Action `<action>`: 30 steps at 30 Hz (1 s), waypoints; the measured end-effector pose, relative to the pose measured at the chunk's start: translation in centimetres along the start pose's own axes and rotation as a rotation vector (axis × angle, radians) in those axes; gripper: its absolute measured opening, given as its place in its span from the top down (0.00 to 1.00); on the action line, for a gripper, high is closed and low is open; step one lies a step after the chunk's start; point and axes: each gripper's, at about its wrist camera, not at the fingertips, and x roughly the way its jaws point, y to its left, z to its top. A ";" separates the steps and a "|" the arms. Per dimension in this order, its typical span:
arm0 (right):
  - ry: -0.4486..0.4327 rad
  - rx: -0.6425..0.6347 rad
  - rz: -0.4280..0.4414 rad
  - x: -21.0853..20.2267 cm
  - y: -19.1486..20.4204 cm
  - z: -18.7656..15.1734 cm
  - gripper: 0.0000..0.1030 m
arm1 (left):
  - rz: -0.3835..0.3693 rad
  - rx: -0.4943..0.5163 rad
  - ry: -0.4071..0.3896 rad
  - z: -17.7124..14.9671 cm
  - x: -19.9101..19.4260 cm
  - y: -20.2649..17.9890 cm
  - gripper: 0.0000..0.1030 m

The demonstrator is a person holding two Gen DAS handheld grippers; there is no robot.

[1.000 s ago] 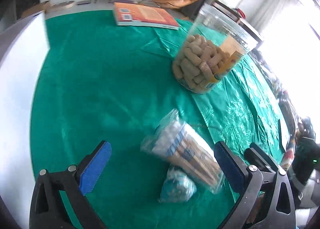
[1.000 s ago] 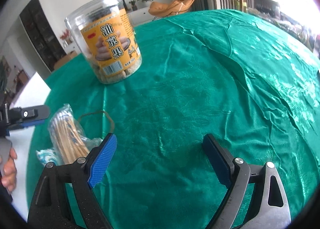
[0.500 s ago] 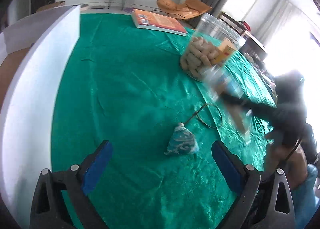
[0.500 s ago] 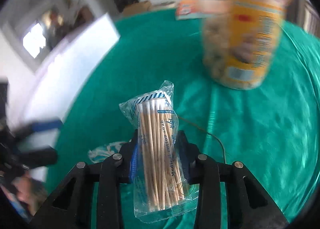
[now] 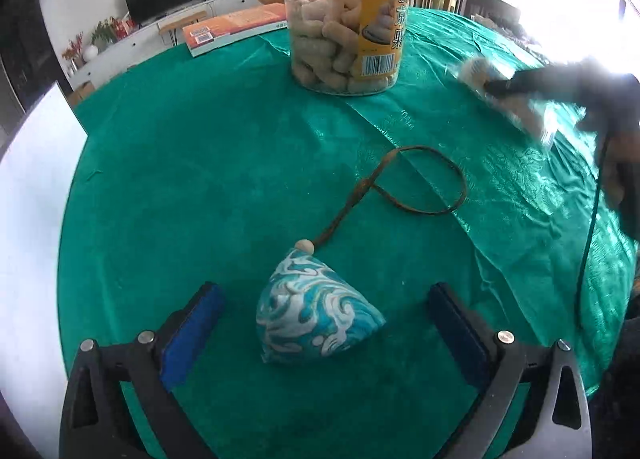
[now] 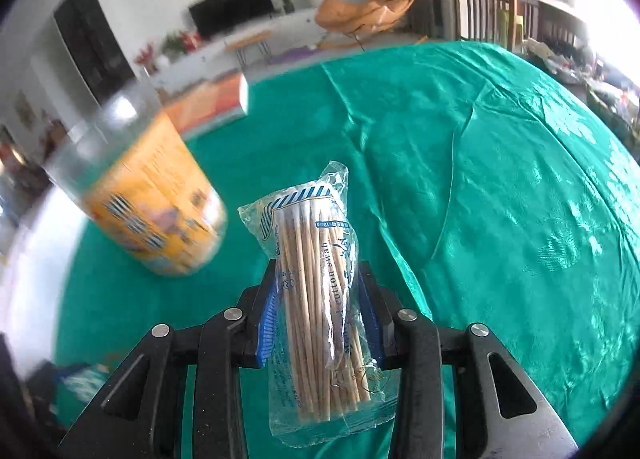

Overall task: Organize soft objects
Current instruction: 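Grasp the swab bag with right tool while left tool grasps the blue-white pouch, then carry both items over the white box and open both tools to drop them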

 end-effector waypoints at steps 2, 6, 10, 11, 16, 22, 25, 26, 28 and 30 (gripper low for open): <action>0.008 -0.031 -0.010 0.7 0.2 -1.1 0.53 | -0.007 0.003 -0.025 0.0 -0.3 0.3 0.25; 0.032 -0.005 0.024 0.3 -0.3 -1.3 0.41 | -0.093 -0.068 -0.065 0.5 -1.0 2.5 0.58; 0.103 -0.101 -0.031 0.7 0.4 -0.2 0.65 | -0.146 -0.165 -0.082 1.0 -1.1 4.5 0.58; 0.109 -0.097 -0.022 0.5 0.5 0.2 0.66 | -0.155 -0.187 -0.090 1.0 -1.4 4.8 0.58; 0.028 0.049 0.078 -1.4 -0.9 4.5 0.67 | -0.185 -0.257 -0.168 3.2 -3.5 6.8 0.58; -0.071 0.119 0.127 -3.0 0.2 11.5 0.67 | -0.203 -0.322 -0.289 7.0 -8.3 10.4 0.58; -0.106 0.075 0.133 -5.2 2.2 13.7 0.67 | -0.211 -0.349 -0.364 7.7 -11.9 12.8 0.58; -0.125 0.036 0.146 -6.6 3.8 14.1 0.67 | -0.213 -0.355 -0.388 7.6 -13.3 13.6 0.58; -0.144 -0.038 0.191 -9.0 7.1 14.0 0.67 | -0.202 -0.357 -0.431 7.2 -16.2 15.4 0.58; -0.135 -0.108 0.275 -11.3 11.8 13.1 0.67 | -0.165 -0.355 -0.462 6.0 -19.4 17.3 0.58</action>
